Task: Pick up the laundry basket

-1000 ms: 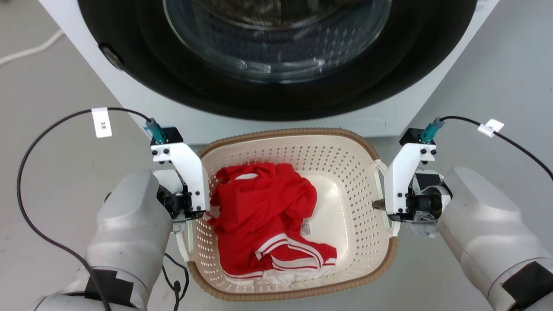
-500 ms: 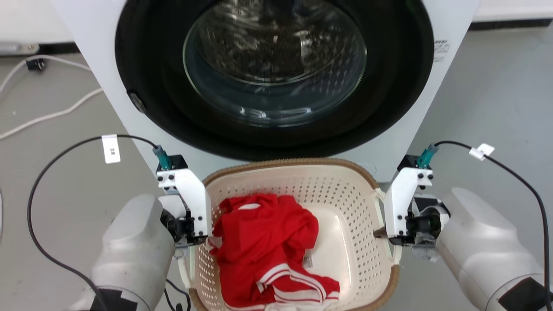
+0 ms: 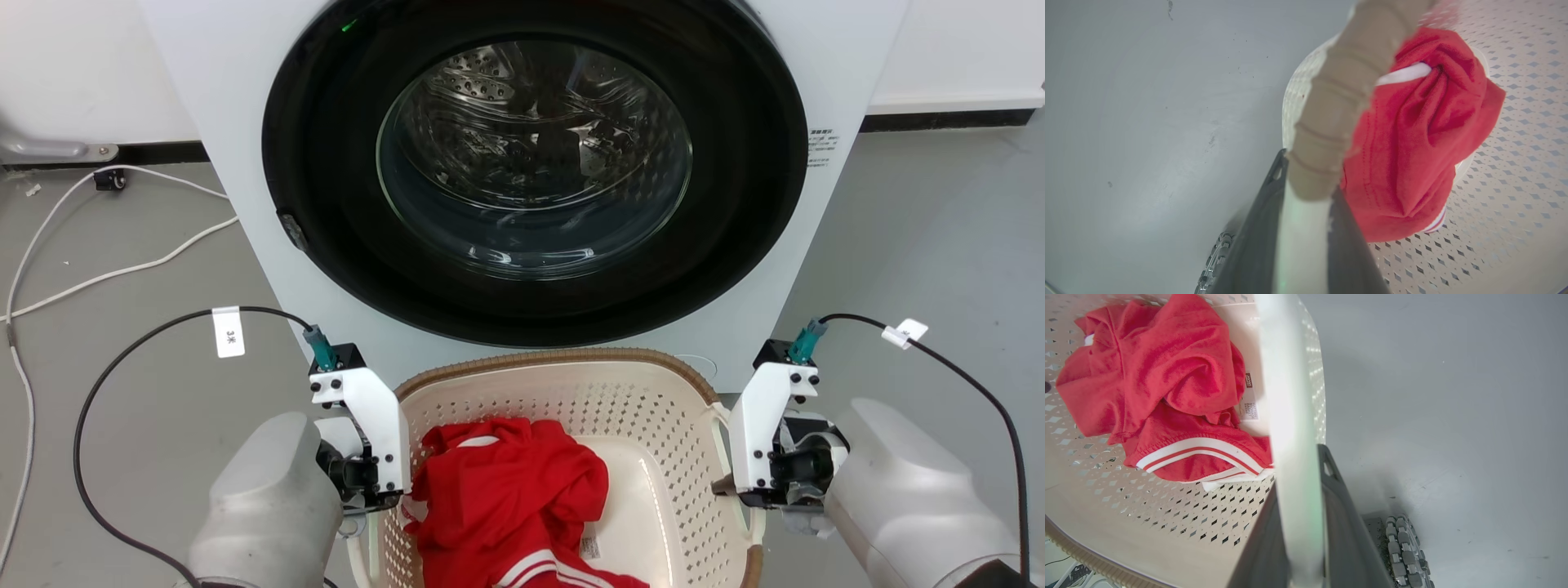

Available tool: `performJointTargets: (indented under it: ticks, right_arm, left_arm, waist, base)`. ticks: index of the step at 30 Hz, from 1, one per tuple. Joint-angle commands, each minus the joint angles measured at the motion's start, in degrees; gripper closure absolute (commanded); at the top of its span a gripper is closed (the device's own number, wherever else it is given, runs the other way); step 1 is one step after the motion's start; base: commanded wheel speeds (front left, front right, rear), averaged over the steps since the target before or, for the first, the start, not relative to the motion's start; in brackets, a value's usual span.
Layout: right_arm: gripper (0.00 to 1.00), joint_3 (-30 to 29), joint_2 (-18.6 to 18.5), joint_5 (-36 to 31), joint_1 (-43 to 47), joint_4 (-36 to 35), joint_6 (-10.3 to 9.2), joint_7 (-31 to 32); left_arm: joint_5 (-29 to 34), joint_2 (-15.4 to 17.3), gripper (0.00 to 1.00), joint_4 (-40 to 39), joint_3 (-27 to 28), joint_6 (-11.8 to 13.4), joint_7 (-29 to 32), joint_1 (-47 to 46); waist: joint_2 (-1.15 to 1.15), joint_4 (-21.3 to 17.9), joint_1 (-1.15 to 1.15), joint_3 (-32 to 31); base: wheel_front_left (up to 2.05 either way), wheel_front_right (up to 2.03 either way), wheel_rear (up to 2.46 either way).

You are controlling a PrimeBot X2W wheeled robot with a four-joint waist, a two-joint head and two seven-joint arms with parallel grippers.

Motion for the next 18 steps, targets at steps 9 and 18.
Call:
performJointTargets:
  ticks: [9, 18]
  right_arm:
    - [1.00, -1.3, -0.9, -1.5, 1.4, 0.3, -0.10, 1.6]
    - [1.00, -2.4, -0.5, -2.6, 1.9, 0.3, -0.10, 2.5]
  left_arm:
    - [-0.6, 0.8, 1.00, 0.1, -0.6, 0.7, 0.4, 1.5]
    - [-0.6, 0.9, 1.00, 0.1, -1.1, 0.9, -0.3, 1.9]
  waist:
    - [0.00, 0.0, 0.01, -0.6]
    - [0.00, -0.4, 0.01, -0.8]
  base:
    - [0.00, 0.00, 0.00]
    - [0.00, 0.00, 0.00]
